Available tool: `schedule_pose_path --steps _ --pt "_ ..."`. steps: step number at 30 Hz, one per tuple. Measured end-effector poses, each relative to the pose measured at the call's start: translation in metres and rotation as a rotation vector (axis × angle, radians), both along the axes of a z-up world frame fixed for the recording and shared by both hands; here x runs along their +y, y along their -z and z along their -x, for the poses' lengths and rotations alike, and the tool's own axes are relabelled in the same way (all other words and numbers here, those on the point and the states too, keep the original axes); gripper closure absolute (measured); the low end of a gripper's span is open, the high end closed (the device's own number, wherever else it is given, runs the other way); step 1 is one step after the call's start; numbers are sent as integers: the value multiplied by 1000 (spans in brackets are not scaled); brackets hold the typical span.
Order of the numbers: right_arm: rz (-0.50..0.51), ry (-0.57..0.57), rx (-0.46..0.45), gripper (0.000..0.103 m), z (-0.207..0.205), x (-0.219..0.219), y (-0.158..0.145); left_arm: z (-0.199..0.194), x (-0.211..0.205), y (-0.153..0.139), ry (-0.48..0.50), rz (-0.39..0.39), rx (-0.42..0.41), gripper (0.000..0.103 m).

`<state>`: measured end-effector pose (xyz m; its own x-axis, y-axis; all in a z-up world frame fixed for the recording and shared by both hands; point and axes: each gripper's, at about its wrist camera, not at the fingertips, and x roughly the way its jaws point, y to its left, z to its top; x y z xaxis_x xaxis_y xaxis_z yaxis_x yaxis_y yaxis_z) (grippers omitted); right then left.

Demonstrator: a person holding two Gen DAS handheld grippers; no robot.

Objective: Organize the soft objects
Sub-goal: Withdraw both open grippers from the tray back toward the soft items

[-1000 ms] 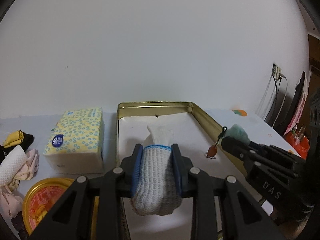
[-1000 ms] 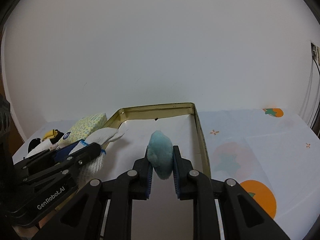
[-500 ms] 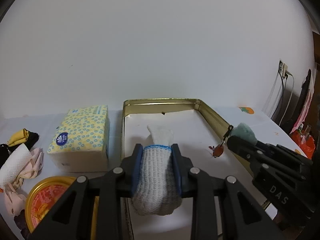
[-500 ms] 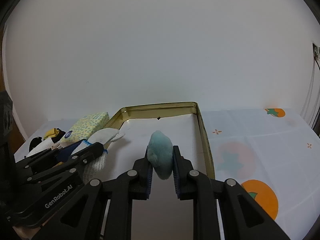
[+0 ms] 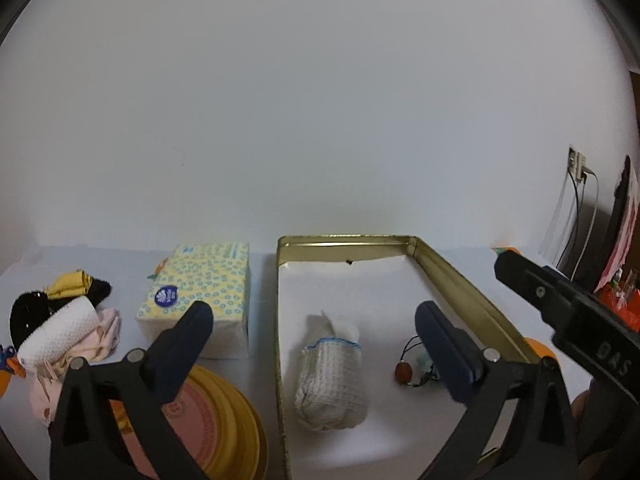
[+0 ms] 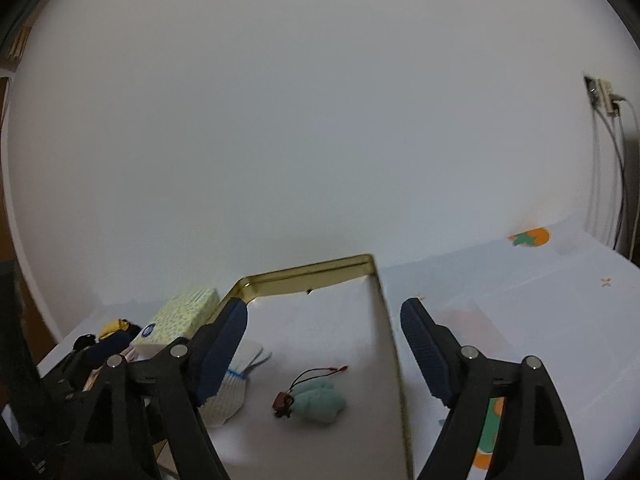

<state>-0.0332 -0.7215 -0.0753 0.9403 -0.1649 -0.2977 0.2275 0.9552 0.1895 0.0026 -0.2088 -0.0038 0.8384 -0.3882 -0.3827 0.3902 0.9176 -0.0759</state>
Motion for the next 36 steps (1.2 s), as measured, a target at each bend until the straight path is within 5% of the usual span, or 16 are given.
schedule_pose_path --steps 36 --pt "74 96 -92 22 23 11 -4 24 49 -2 -3 -98 -74 0"
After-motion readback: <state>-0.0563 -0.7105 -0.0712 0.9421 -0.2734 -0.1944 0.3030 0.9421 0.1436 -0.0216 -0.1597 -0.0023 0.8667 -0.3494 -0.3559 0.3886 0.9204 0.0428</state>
